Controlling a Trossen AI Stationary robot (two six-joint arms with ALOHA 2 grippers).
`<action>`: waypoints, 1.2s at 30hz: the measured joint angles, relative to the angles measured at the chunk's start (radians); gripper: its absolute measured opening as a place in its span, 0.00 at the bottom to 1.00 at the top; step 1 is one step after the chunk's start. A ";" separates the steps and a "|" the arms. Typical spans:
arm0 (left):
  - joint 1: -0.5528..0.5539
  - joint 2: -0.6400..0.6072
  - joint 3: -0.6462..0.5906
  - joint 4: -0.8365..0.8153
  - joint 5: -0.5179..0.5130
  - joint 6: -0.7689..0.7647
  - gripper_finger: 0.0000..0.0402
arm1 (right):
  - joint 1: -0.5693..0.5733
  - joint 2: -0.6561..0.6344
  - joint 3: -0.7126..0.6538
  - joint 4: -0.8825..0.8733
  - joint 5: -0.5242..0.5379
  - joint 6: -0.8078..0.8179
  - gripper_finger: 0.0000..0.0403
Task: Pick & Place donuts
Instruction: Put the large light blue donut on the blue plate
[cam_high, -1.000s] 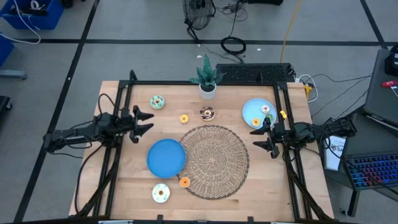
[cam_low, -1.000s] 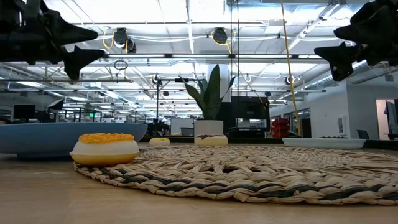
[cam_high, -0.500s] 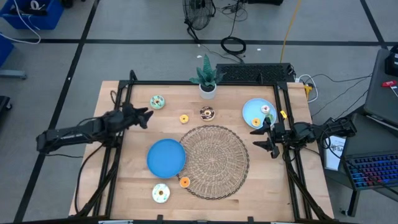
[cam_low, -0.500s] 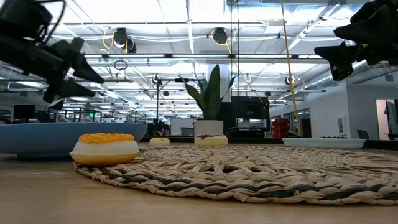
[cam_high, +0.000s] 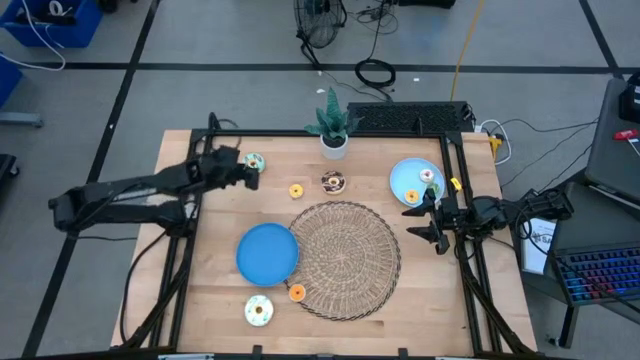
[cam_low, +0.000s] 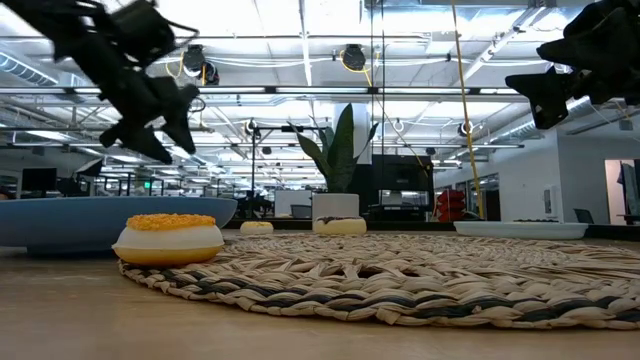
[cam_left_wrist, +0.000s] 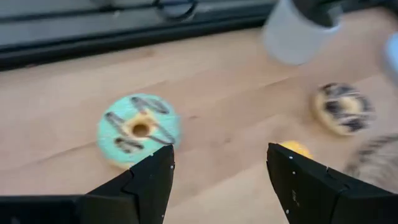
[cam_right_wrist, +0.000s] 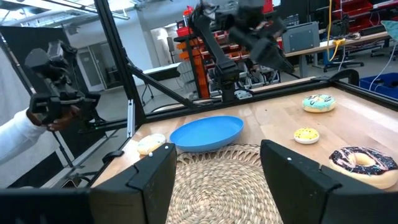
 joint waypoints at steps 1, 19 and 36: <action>0.017 0.040 0.023 -0.011 0.016 0.000 0.64 | 0.000 0.000 0.000 0.000 0.000 0.000 0.55; 0.311 0.398 0.064 -0.033 0.066 0.056 0.64 | 0.000 0.000 0.000 0.000 0.000 0.000 0.55; 0.365 0.571 0.064 0.169 0.105 0.045 0.63 | 0.000 0.000 0.000 0.000 0.000 0.000 0.55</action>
